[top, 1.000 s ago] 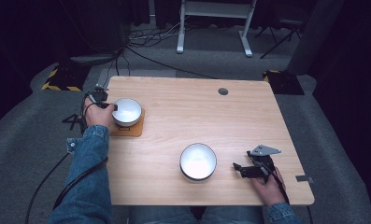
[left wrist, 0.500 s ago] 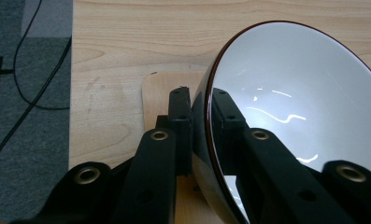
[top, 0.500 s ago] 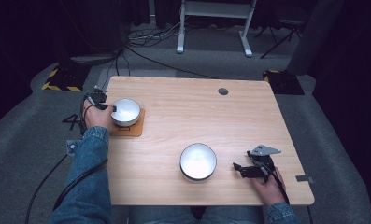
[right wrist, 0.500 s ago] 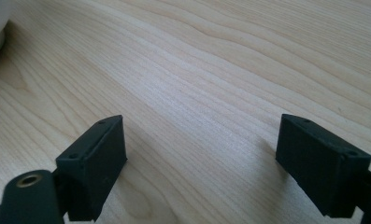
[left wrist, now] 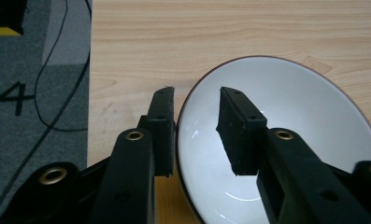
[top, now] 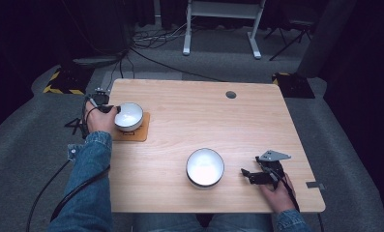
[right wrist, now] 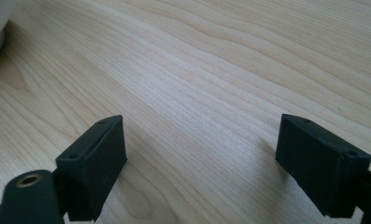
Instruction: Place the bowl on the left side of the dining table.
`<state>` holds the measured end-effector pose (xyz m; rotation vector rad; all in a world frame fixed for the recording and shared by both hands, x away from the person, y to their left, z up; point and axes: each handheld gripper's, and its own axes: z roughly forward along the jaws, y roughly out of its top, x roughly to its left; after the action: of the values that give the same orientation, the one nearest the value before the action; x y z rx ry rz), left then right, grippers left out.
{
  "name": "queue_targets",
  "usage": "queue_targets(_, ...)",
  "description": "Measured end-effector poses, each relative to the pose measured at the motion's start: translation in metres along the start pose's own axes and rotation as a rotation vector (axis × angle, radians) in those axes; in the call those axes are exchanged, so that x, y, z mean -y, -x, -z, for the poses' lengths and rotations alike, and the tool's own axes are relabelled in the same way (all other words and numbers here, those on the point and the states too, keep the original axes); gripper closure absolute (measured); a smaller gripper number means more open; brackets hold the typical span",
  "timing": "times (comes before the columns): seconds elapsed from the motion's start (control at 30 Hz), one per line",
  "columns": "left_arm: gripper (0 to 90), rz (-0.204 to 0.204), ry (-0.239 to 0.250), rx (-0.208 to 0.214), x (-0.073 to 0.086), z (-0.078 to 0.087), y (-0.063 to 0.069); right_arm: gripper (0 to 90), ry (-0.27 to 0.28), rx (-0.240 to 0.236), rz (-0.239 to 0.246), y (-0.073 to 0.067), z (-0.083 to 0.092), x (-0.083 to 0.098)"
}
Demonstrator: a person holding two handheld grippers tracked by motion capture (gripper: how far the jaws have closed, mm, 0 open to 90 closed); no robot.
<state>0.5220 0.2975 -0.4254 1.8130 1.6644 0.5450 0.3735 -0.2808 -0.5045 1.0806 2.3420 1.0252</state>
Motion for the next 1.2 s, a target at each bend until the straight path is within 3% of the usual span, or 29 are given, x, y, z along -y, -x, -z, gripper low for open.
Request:
queue_targets(0.2, 55.0, -0.042, 0.052, 0.008, -0.004, 0.019, 0.011, 16.1, 0.0, 0.0, 0.0, 0.0, 0.0, 0.0)
queue_targets(0.47, 52.0, -0.078, 0.09, 0.063, -0.006, 0.046, 0.026, 16.1, 0.0, -0.002, 0.001, 0.0, 0.0, 0.0)
queue_targets(0.6, 50.7, -0.101, 0.107, 0.114, -0.003, 0.058, 0.033, 16.1, -0.001, -0.002, 0.0, 0.0, 0.0, 0.0)
queue_targets(0.9, 48.7, -0.176, 0.108, 0.183, 0.009, 0.084, 0.05, 16.1, -0.001, -0.002, 0.001, 0.0, 0.0, 0.0)
queue_targets(1.03, 48.2, -0.235, 0.112, 0.216, 0.017, 0.1, 0.059, 16.1, 0.0, -0.002, 0.0, 0.0, 0.0, 0.0)
queue_targets(1.2, 47.5, -0.264, 0.111, 0.243, 0.024, 0.112, 0.066, 16.1, 0.0, -0.002, 0.0, 0.0, 0.0, 0.0)
